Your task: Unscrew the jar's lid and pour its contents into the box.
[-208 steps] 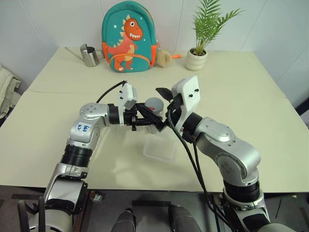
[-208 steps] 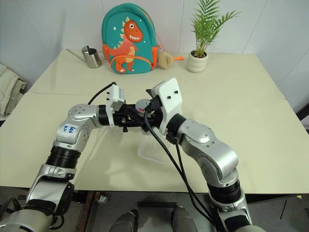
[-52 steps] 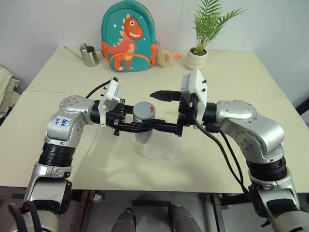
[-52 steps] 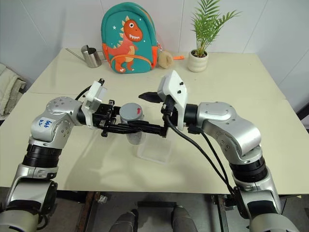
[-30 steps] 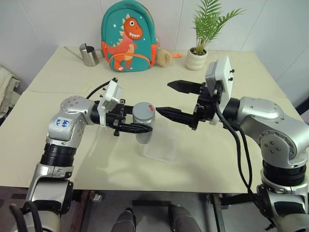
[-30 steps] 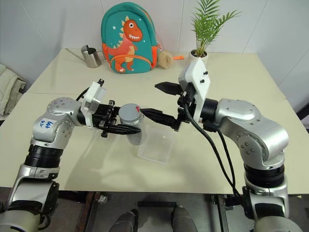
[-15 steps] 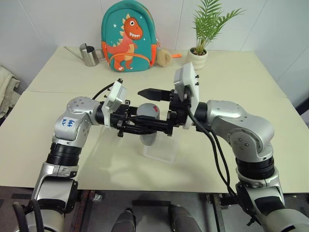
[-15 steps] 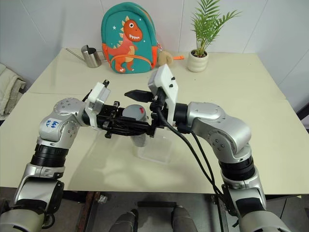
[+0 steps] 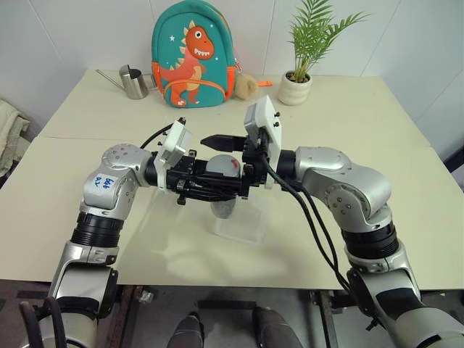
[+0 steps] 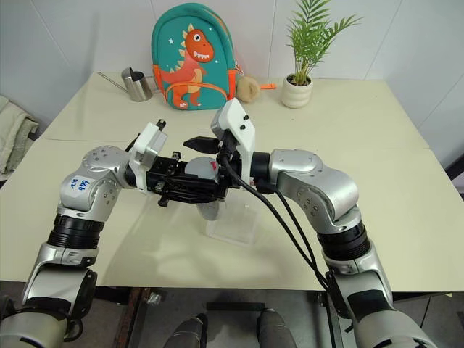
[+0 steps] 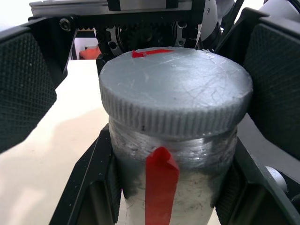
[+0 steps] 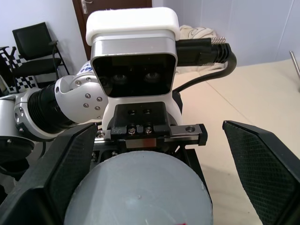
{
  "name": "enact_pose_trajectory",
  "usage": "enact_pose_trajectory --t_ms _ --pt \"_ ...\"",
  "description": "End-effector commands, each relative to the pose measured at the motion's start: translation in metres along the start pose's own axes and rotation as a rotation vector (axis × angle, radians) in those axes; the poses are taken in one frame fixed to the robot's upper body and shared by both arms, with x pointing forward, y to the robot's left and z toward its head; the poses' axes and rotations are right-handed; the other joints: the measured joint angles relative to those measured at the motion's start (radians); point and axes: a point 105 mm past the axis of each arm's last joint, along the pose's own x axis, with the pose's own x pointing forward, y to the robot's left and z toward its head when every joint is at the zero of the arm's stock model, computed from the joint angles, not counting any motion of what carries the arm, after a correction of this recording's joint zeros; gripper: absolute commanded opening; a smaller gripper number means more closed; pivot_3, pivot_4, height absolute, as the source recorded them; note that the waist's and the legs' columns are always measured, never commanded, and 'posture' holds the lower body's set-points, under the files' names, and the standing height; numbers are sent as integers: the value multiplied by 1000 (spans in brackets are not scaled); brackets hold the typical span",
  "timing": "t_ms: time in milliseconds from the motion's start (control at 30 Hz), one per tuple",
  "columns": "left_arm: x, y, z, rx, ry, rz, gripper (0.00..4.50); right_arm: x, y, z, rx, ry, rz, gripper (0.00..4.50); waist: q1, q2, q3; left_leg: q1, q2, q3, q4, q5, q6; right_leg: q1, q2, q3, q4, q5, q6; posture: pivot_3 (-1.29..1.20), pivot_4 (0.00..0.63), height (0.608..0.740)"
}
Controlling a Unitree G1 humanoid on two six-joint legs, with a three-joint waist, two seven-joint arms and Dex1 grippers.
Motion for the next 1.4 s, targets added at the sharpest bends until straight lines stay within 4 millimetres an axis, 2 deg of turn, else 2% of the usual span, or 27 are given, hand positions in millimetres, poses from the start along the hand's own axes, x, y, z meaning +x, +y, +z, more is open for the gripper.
enact_pose_trajectory --t_ms 33,633,1400 --pt "3 -2 11 47 -12 -21 2030 -2 -1 13 -62 -26 -8 4494 0 0 0 0 0 0 0 0 0 0 0 0 0 0 0 0 150 740" --pt "-2 -1 10 42 4 0 2030 -48 -12 16 -109 50 -143 4494 1 0 0 0 0 0 0 0 0 0 0 0 0 0 0 0 150 740" --pt "-8 2 6 56 44 16 2030 -70 5 13 -117 108 -158 4494 3 0 0 0 0 0 0 0 0 0 0 0 -1 0 0 0 150 740"
